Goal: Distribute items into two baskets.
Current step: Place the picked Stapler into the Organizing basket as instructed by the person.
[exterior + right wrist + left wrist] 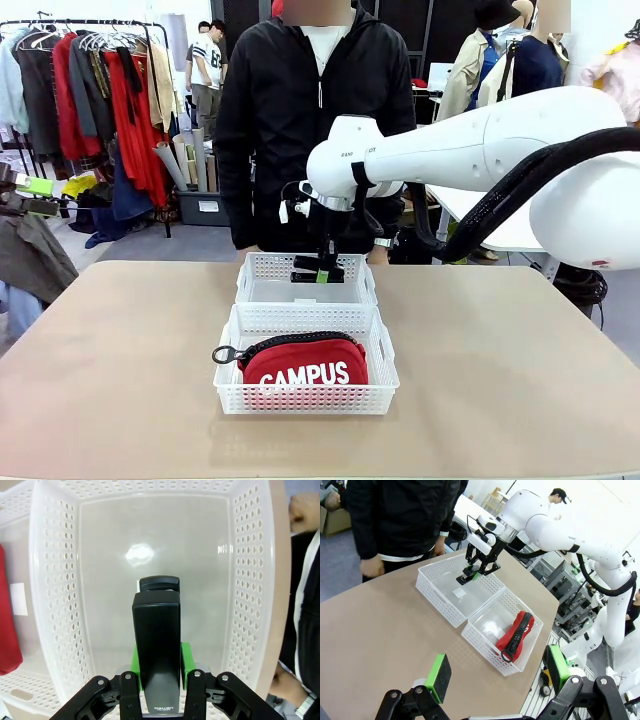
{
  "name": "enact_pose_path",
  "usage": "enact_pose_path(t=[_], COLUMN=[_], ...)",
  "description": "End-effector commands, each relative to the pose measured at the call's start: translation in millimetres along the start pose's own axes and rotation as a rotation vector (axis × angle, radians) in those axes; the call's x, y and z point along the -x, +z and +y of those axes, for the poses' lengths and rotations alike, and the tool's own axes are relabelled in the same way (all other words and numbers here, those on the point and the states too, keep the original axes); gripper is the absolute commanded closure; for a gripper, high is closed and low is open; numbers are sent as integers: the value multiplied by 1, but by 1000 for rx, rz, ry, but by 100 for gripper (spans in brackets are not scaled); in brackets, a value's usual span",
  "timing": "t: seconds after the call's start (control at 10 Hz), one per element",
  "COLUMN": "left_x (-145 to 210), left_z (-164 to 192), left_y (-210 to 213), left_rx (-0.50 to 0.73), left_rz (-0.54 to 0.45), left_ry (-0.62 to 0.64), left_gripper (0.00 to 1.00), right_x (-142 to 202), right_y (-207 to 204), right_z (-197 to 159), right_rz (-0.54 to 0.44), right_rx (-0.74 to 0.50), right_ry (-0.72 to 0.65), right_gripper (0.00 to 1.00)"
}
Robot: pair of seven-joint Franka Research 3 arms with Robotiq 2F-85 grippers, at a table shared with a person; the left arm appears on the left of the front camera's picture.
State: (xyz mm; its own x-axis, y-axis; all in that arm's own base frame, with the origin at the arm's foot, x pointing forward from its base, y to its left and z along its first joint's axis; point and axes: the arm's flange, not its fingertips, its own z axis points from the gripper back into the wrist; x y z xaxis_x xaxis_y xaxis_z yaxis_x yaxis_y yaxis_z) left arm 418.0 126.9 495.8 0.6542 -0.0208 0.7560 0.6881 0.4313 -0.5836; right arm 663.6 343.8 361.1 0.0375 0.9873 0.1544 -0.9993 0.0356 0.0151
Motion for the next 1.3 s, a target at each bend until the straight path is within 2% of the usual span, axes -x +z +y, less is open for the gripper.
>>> enact_pose_path(t=[0.0,0.8,0.9,1.2], left_x=[0,0,0,0], left_z=[-1,-1,-1,-1], left_y=[1,1,1,1], left_rx=[0,0,0,0], left_rz=[-4,-4,-4,-4], left_ry=[-2,-2,-2,-2], left_gripper=[0,0,0,0], right_x=[-4,7,10,10], right_y=[-3,-19,-27,-27], right_z=[-8,-13,-4,-4], right_rz=[12,-28,10,10], right_rx=[10,-51,-35,-35], right_ry=[-20,12,-16,-16], right_gripper=[100,100,100,100])
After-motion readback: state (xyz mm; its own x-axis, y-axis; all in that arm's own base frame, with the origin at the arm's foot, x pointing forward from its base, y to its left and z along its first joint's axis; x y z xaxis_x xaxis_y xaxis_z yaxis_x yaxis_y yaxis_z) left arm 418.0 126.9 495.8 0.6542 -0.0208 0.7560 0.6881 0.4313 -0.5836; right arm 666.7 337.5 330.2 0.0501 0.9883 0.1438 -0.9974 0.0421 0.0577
